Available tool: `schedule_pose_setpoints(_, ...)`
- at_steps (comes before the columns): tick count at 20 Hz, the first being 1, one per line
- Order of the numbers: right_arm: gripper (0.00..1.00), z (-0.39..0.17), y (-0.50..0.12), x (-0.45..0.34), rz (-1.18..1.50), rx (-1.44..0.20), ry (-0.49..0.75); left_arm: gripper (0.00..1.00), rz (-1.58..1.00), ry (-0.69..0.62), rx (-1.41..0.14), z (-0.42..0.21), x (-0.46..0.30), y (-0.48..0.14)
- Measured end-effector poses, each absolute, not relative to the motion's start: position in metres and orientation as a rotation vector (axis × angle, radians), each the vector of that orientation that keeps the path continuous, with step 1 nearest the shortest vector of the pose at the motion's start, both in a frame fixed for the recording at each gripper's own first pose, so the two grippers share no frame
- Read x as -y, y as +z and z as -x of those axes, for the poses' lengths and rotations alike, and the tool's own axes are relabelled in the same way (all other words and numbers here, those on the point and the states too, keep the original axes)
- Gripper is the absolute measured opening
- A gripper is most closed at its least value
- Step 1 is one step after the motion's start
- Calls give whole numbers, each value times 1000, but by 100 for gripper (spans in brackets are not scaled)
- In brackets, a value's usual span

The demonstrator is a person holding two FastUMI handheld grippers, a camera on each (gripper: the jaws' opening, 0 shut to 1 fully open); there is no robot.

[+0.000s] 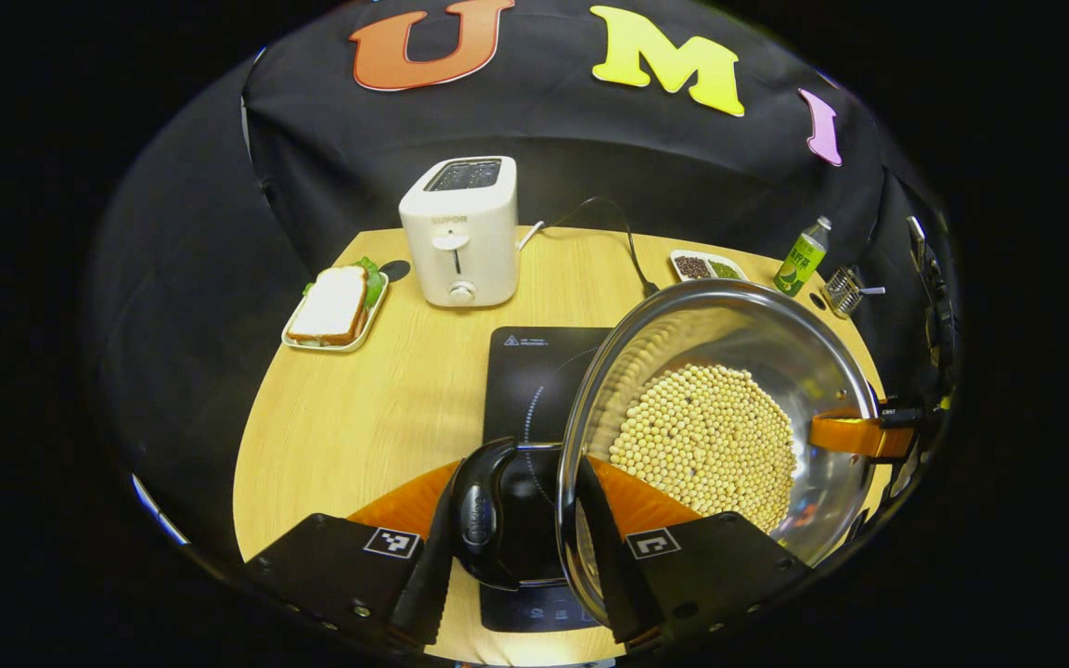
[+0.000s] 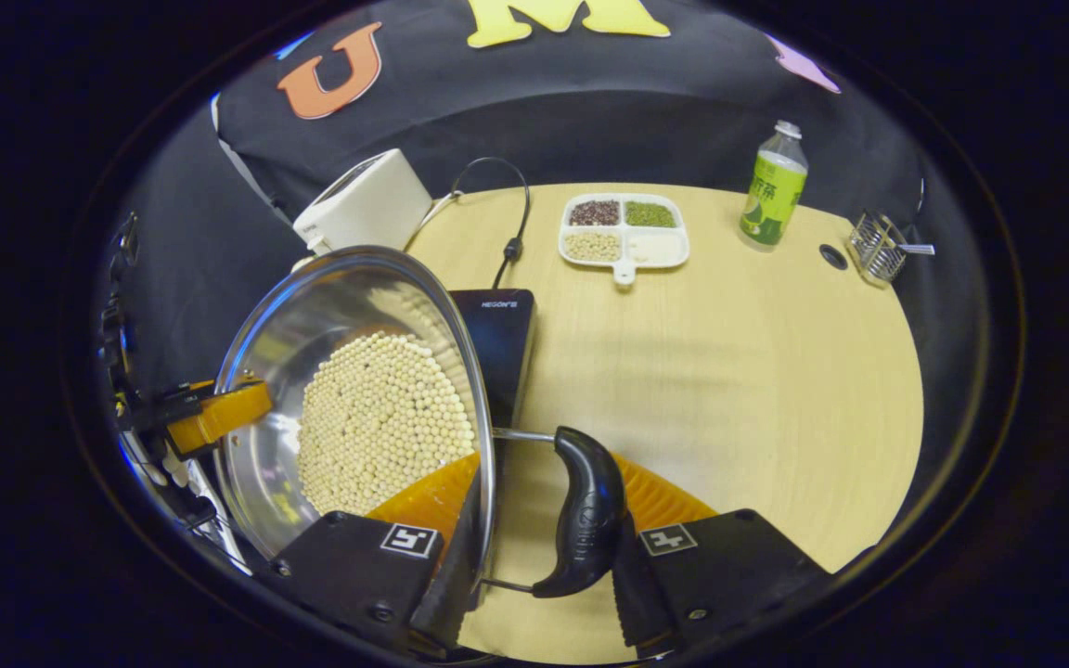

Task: First push the handle of the pot to place it horizontally, then grasp the pot with both hands and set it on the induction cooktop.

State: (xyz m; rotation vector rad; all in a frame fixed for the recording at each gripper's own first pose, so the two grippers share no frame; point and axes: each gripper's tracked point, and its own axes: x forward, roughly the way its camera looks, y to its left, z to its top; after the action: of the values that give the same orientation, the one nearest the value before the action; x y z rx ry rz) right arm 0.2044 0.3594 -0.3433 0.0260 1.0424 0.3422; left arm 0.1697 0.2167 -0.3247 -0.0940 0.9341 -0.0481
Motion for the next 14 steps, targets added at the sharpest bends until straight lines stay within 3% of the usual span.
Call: schedule_pose_setpoints(14, 63, -225, -368, -395, -23, -1091, 318, 65, 101, -40, -963, -194, -242, -358)
